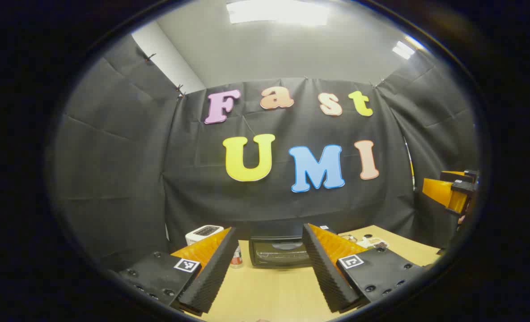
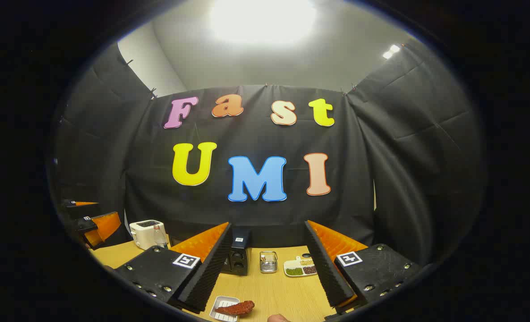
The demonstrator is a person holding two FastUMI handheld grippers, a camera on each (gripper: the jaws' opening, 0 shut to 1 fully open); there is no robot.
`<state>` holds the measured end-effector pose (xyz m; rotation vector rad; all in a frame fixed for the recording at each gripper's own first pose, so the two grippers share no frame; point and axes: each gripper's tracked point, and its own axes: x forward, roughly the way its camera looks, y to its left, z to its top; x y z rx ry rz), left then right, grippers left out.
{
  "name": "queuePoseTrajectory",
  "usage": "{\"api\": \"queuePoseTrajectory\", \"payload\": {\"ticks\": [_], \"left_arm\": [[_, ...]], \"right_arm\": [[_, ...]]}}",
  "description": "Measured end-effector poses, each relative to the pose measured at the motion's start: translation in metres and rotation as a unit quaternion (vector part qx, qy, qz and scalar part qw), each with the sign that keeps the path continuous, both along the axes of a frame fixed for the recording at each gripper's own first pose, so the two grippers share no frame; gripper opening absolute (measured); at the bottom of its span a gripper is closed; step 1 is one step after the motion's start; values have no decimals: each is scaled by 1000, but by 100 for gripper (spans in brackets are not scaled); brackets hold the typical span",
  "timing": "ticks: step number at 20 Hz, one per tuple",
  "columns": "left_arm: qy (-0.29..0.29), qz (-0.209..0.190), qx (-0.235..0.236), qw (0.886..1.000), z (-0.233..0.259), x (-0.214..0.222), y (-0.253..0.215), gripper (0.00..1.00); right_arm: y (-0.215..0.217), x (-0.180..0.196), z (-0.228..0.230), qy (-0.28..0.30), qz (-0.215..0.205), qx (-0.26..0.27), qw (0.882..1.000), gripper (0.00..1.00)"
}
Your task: Open the electric oven with the left hand, put the food in, and close the electric oven.
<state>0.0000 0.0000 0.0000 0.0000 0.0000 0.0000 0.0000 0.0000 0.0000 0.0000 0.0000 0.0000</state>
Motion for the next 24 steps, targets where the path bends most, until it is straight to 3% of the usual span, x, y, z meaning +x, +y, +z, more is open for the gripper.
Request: {"api": "queuePoseTrajectory", "payload": {"ticks": [11, 24], "left_arm": [[-1, 14, -2, 1000, 0, -2, 11, 100], [-20, 23, -14, 999, 12, 5, -29, 100]], "right_arm": [[-2, -5, -2, 5, 8, -6, 1000, 95], [-24, -14, -15, 10, 55, 0, 998, 95]]}}
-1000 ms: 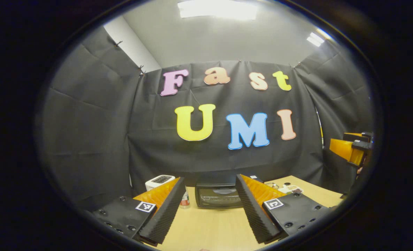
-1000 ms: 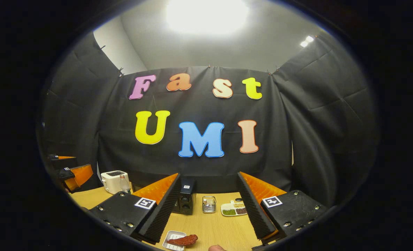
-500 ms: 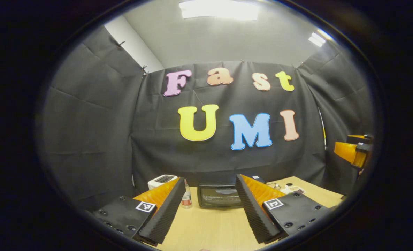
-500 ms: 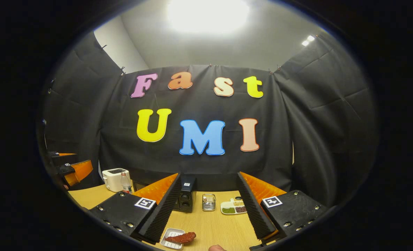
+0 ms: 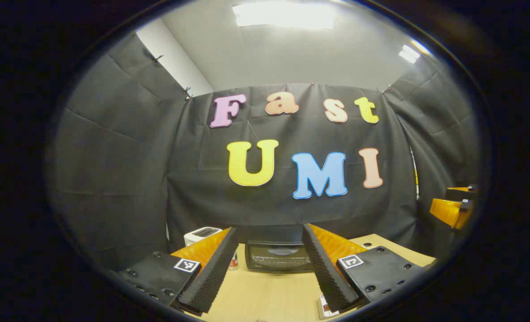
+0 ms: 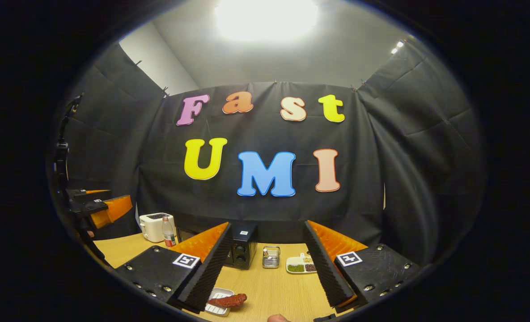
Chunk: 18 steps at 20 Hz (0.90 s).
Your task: Open the electric oven with the left hand, put the food in, and close the electric oven.
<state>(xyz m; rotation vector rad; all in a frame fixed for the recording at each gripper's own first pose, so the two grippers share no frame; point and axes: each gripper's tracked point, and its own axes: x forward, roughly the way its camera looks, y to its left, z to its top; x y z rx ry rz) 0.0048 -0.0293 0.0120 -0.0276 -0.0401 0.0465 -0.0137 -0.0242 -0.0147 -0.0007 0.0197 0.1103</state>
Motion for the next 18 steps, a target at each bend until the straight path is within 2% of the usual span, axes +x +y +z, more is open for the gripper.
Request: {"api": "queuePoseTrajectory", "payload": {"ticks": [4, 8, 18], "left_arm": [[-10, 0, 9, 1000, 7, 18, -9, 100], [-8, -1, -6, 1000, 1, 50, -12, 100], [6, -67, -1, 998, -36, 170, -23, 99]], "right_arm": [[-9, 0, 1, -6, -1, 1, 1000, 96], [-14, 5, -7, 2, -14, 7, 1000, 95], [-13, 42, -6, -1, -90, 14, 996, 96]]}}
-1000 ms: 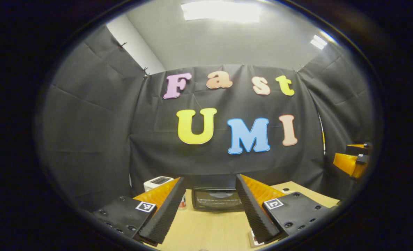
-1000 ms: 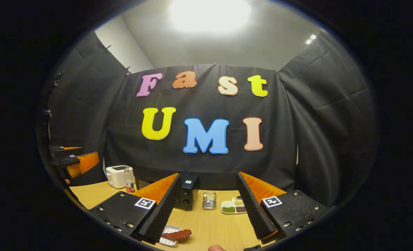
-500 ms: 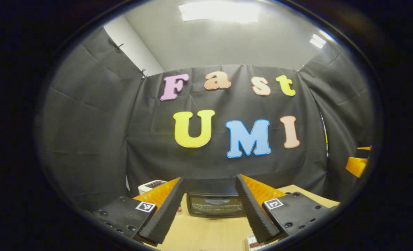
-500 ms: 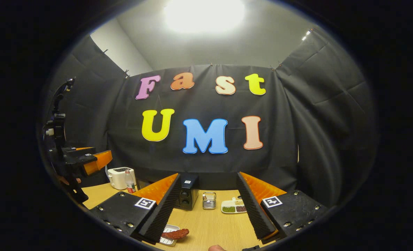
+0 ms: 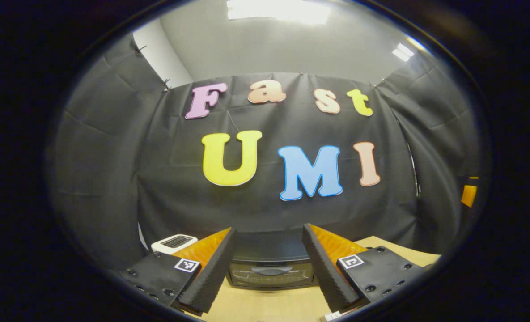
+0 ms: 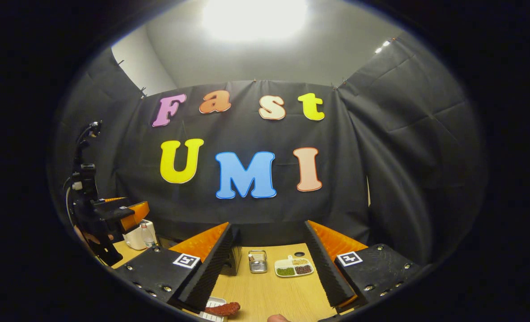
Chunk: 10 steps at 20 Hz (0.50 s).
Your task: Open the electric oven with the left hand, put the food in, and close the electric oven.
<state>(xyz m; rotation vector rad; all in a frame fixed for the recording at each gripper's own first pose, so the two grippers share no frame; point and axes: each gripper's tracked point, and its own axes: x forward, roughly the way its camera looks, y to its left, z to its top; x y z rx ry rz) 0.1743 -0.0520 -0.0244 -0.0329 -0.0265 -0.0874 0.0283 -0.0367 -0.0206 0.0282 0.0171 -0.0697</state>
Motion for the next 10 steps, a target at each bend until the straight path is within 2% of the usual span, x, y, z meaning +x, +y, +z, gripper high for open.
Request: {"api": "queuePoseTrajectory", "payload": {"ticks": [2, 3, 4, 5, 6, 7, 8, 10], "left_arm": [[13, -14, -7, 1000, -17, 23, -6, 97], [19, -21, -11, 1000, -25, 34, -9, 100], [26, -27, -13, 999, -33, 44, -10, 97], [30, -32, -14, 999, -39, 52, -12, 100], [36, -36, -13, 999, -48, 62, -13, 97], [41, -41, -11, 998, -57, 69, -14, 100], [47, -45, -9, 998, -65, 78, -16, 97], [61, -50, -7, 997, -85, 95, -18, 97]], "right_arm": [[2, 6, 0, 1, -14, -2, 1000, 96], [2, 8, -1, 3, -22, -6, 1000, 96], [2, 10, -2, 6, -30, -8, 1000, 96], [2, 12, -3, 8, -36, -10, 999, 96], [2, 13, -5, 12, -43, -12, 999, 96], [1, 14, -7, 15, -50, -15, 999, 96], [0, 16, -9, 19, -57, -17, 998, 96], [1, 19, -13, 27, -70, -20, 997, 96]]}}
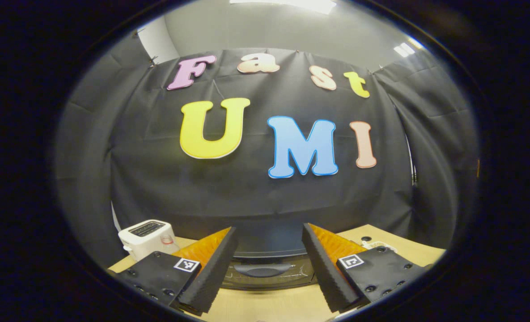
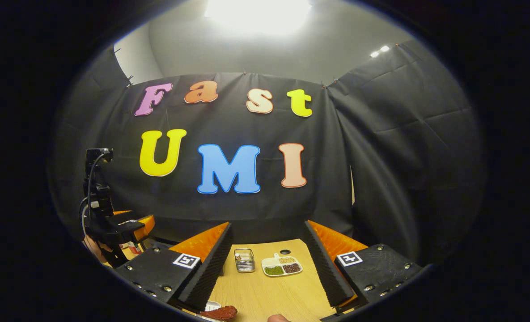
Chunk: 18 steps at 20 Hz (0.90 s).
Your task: Open the electric oven with the left hand, put the food in, and close the electric oven.
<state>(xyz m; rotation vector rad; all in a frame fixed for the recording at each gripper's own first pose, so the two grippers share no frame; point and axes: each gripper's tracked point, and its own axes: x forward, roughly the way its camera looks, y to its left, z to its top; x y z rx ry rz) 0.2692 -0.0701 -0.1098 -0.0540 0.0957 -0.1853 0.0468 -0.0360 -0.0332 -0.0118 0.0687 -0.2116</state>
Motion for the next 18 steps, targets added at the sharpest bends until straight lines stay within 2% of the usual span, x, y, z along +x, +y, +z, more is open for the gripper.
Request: {"api": "queuePoseTrajectory", "payload": {"ticks": [5, 10, 11, 14, 17, 18], "left_arm": [[29, -9, 3, 1000, -44, 37, -1, 100], [59, -17, 13, 998, -88, 60, -7, 91], [66, -17, 12, 998, -96, 63, -7, 100], [74, -12, 6, 997, -112, 74, -7, 100], [74, -2, 12, 997, -121, 76, -5, 92], [73, -3, 15, 997, -124, 76, -8, 96]], "right_arm": [[3, 3, -10, 21, -24, -16, 999, 96], [6, 6, -19, 42, -36, -30, 998, 96], [6, 7, -19, 44, -38, -32, 998, 96], [7, 7, -20, 50, -41, -42, 997, 96], [5, 5, -21, 58, -46, -56, 996, 96], [4, 4, -22, 61, -48, -58, 995, 96]]}}
